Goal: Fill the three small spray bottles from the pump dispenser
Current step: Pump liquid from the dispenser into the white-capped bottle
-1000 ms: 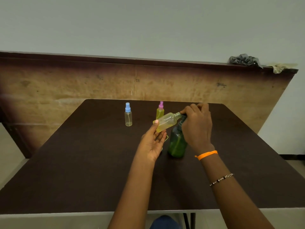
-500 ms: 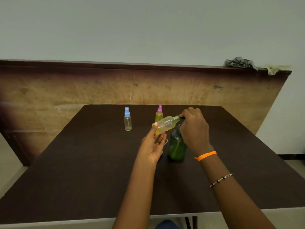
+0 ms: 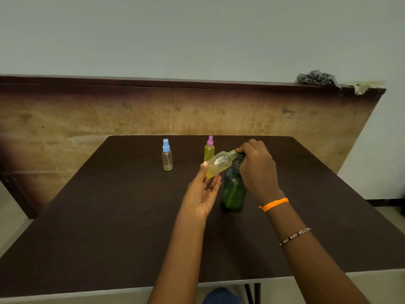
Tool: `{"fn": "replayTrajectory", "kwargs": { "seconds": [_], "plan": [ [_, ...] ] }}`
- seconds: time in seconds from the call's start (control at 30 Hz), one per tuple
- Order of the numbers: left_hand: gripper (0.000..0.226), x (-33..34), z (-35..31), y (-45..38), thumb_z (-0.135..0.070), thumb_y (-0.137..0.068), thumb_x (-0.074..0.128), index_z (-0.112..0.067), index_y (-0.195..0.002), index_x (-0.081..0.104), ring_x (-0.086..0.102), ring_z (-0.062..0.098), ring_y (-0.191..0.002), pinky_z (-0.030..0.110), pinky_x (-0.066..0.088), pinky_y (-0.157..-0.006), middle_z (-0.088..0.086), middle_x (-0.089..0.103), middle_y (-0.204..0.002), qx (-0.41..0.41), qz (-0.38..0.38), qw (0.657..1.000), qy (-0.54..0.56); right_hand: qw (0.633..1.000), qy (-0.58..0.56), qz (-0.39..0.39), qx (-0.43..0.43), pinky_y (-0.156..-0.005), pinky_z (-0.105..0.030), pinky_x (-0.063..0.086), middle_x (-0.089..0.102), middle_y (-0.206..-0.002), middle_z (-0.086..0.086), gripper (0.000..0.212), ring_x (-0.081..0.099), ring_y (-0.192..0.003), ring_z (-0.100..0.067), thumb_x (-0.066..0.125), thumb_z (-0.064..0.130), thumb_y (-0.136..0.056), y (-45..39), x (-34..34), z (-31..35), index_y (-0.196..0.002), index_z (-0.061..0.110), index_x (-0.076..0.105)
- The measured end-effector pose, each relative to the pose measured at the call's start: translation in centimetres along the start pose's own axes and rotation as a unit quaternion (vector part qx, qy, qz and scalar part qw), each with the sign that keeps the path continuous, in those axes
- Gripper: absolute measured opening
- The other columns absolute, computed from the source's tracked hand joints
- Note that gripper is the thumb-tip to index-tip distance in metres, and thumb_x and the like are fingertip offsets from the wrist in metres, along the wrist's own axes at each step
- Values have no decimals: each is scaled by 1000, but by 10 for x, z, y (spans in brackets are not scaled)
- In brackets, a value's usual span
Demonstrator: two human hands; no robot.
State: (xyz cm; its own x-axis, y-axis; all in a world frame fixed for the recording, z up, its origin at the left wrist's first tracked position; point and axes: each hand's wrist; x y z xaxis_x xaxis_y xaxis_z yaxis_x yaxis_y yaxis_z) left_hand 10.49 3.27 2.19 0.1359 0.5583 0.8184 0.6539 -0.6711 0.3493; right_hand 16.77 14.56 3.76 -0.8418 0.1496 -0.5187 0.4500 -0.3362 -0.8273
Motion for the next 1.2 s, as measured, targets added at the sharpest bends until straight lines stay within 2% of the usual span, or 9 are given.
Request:
{"fn": "replayTrajectory", "kwargs": {
  "seconds": [0.1,0.27,0.43,0.5,0.7,0.83,0.9,1.0,1.2],
  "plan": [
    [16,-1,0,-2,-17,-87,62,-4,-96,59,59,20,-92,32,45,-91,13,61,-99,3,-6,1000,-11,999,-2,-41,-5,-57,-37,47,57,-81,-16,29,54,-75,-31,35,3,-79,16,14,-1,-84,-4,63],
    [20,-2,-2,-1,-17,-86,63,-3,-100,59,59,20,-90,31,45,-91,13,61,-98,-7,-10,1000,-6,999,16,-35,1,-49,-31,43,56,-75,-14,25,53,-70,-29,36,4,-78,9,13,4,-75,-2,60],
    [18,2,-1,2,-16,-88,61,-4,-102,59,59,19,-88,31,44,-91,12,61,-95,-3,0,1000,2,998,8,30,48,-50,-30,34,57,-78,-17,15,55,-71,-35,52,-14,-68,-7,-2,8,-75,-3,61],
    [15,2,-1,1,-16,-88,61,-5,-98,58,59,20,-89,31,45,-90,13,61,-96,-5,-1,1000,5,998,7,15,53,-50,-32,37,57,-79,-17,16,54,-73,-35,53,-14,-69,-3,3,8,-77,-4,61],
    [16,-5,1,-2,-16,-87,62,-4,-96,59,59,21,-89,33,45,-89,14,61,-96,-10,-9,1000,5,999,31,-31,25,-52,-34,45,57,-81,-15,29,55,-72,-31,34,4,-78,17,16,9,-81,-3,62],
    [16,-2,-1,3,-15,-87,62,-4,-98,58,58,21,-89,33,45,-92,14,60,-97,-12,-4,1000,12,999,38,12,25,-45,-31,42,57,-77,-15,11,55,-68,-33,52,-8,-70,6,4,11,-76,-2,59],
    [15,0,-2,6,-15,-87,62,-4,-96,58,59,21,-89,33,45,-92,14,60,-97,-14,1,1000,12,998,32,38,39,-45,-29,36,57,-75,-16,15,55,-66,-35,59,-15,-64,-3,-2,11,-72,-2,59],
    [16,1,-2,6,-15,-87,62,-3,-98,58,59,21,-89,33,46,-91,14,60,-98,-14,-2,1000,16,998,20,32,58,-48,-29,33,57,-78,-17,14,54,-70,-35,52,-13,-71,-7,-2,12,-74,-3,60],
    [28,-4,-1,-3,-16,-86,63,-2,-110,57,59,22,-90,33,46,-88,15,60,-100,-17,-14,1000,13,999,-5,-14,32,-51,-36,48,58,-82,-18,31,56,-72,-35,32,6,-76,18,14,8,-81,-4,61]
  ]
}}
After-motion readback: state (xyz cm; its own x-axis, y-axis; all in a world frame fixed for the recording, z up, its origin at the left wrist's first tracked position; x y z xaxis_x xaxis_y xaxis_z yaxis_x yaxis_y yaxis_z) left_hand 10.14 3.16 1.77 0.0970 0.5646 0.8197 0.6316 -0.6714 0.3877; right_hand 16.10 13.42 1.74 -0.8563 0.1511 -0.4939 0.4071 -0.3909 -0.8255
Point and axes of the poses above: each hand's wrist, its own y-axis away from the middle knuckle, its own x-axis out of the palm, z = x × y
